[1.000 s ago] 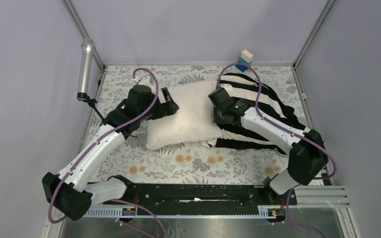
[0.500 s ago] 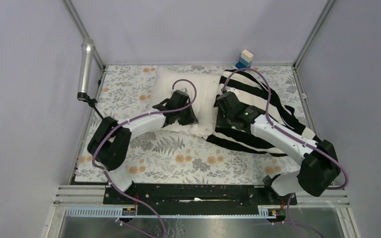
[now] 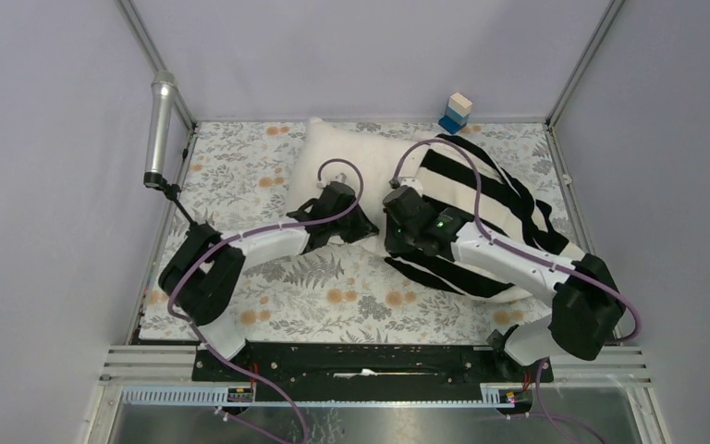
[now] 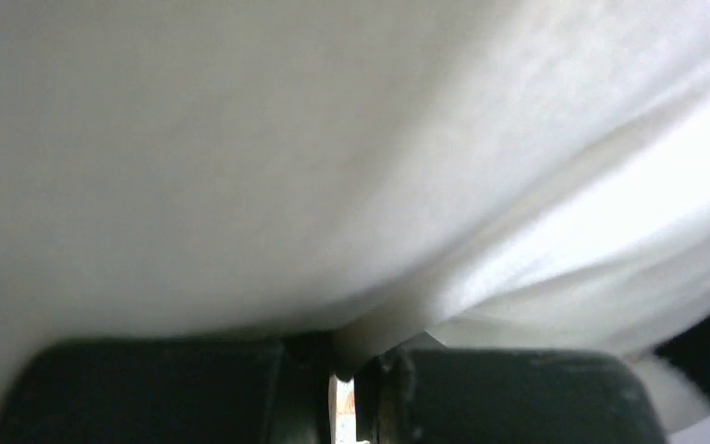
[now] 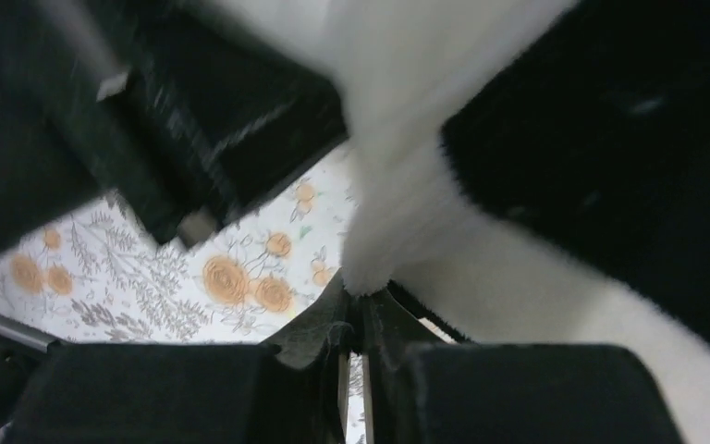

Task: Put the pillow into the pillowcase
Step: Stuff the pillow into the pillowcase.

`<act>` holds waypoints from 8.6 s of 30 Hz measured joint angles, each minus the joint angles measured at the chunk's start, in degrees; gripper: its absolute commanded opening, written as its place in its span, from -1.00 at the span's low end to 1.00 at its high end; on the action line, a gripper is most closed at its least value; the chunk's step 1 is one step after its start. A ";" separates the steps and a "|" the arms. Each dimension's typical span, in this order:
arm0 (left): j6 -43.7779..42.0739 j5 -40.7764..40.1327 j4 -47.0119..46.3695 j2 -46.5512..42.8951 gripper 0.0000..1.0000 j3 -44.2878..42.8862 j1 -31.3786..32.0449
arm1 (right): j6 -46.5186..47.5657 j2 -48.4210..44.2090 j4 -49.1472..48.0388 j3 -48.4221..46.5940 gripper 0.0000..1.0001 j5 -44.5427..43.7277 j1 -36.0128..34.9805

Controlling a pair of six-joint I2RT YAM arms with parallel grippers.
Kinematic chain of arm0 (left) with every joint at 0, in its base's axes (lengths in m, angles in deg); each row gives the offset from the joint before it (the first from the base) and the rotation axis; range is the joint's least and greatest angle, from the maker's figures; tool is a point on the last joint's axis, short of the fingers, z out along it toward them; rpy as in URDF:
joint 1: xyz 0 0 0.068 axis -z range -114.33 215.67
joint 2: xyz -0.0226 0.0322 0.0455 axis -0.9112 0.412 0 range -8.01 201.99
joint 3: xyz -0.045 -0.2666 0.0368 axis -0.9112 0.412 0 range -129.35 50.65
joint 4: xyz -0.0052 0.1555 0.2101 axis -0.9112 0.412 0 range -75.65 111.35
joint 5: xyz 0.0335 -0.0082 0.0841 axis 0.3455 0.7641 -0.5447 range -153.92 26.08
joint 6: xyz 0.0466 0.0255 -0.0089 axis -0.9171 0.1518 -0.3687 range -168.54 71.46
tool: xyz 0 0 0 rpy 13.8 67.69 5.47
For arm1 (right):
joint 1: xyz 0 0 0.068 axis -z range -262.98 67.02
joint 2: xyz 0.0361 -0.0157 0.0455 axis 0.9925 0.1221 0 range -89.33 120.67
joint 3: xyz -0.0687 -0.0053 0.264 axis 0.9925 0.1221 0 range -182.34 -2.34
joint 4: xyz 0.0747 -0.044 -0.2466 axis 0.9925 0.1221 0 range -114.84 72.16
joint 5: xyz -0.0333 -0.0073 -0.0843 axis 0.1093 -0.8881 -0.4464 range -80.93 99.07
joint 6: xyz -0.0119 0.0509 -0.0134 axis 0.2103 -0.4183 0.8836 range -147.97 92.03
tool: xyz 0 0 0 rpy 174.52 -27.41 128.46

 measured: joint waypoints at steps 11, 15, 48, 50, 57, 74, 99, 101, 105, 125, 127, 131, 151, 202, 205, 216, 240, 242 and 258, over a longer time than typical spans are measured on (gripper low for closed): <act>7.02 -7.43 -6.25 -9.55 -1.00 12.22 8.37 | 6.29 -2.32 5.38 -18.78 0.42 -3.34 7.91; 8.15 -10.19 -5.73 -11.26 -1.00 13.18 13.70 | 9.11 1.05 6.86 -26.95 0.08 -10.08 12.24; 3.10 -13.40 -0.94 -15.02 -1.00 12.24 17.42 | 16.02 24.41 13.97 -37.88 -1.00 -32.09 20.63; 2.84 -12.96 -2.14 -14.80 -1.00 12.68 17.40 | 14.93 25.29 16.39 -41.68 -1.00 -30.64 19.87; 1.57 -7.67 -7.89 -11.13 -1.00 15.21 16.94 | 7.87 21.40 11.72 -37.22 -1.00 -15.85 9.29; -7.45 -11.17 20.11 -39.01 0.98 2.69 4.37 | 5.11 16.94 -4.37 -23.65 -1.00 -3.67 16.09; -4.81 -9.55 -4.17 -20.00 -1.00 17.68 -8.11 | 3.76 24.00 5.81 -41.07 -1.00 -0.63 5.55; -3.63 -9.66 -3.50 -20.09 -1.00 17.68 -8.52 | 4.02 24.46 6.84 -42.18 -0.87 -0.52 5.88; -0.09 -7.63 -1.68 -20.17 -1.00 17.68 -12.68 | 6.43 24.61 9.05 -43.91 -0.18 -2.84 6.64; 7.82 2.21 -0.83 -14.67 -1.00 12.85 -26.95 | 6.73 -18.10 3.74 5.05 0.36 -25.62 6.34; 7.45 2.54 -0.83 -14.60 -1.00 12.76 -27.34 | 6.78 -18.60 1.38 10.08 0.28 -25.92 6.38; 6.99 3.41 -0.72 -14.56 -1.00 12.76 -27.98 | 6.36 -15.91 -0.74 13.05 0.13 -25.90 7.48; 5.01 1.88 0.20 -14.71 -1.00 12.48 -28.65 | 3.41 -7.85 2.60 -0.13 -1.00 -24.87 -5.51; -30.18 -9.97 19.10 -21.29 -1.00 -5.81 -10.93 | 14.21 13.90 12.72 -42.60 0.99 -3.19 14.40; -29.11 -10.67 16.63 -21.97 -1.00 -3.82 -10.93 | 15.10 6.03 9.57 -35.36 0.99 -8.92 9.07; -26.99 -10.71 15.80 -23.21 -1.00 -1.01 -10.93 | 17.75 1.68 1.18 -17.22 0.97 -17.57 -1.05; -10.71 -4.37 13.49 -12.48 -1.00 -3.15 -15.19 | 9.03 18.14 13.35 -45.07 -1.00 -5.68 -6.73; -7.48 -2.71 11.43 -12.22 -1.00 -1.90 -17.05 | 7.85 18.03 11.32 -41.94 -1.00 -2.89 -4.63; -14.64 2.91 17.64 -19.41 0.98 -9.14 -18.86 | 7.69 19.17 6.71 -42.29 0.59 4.50 10.91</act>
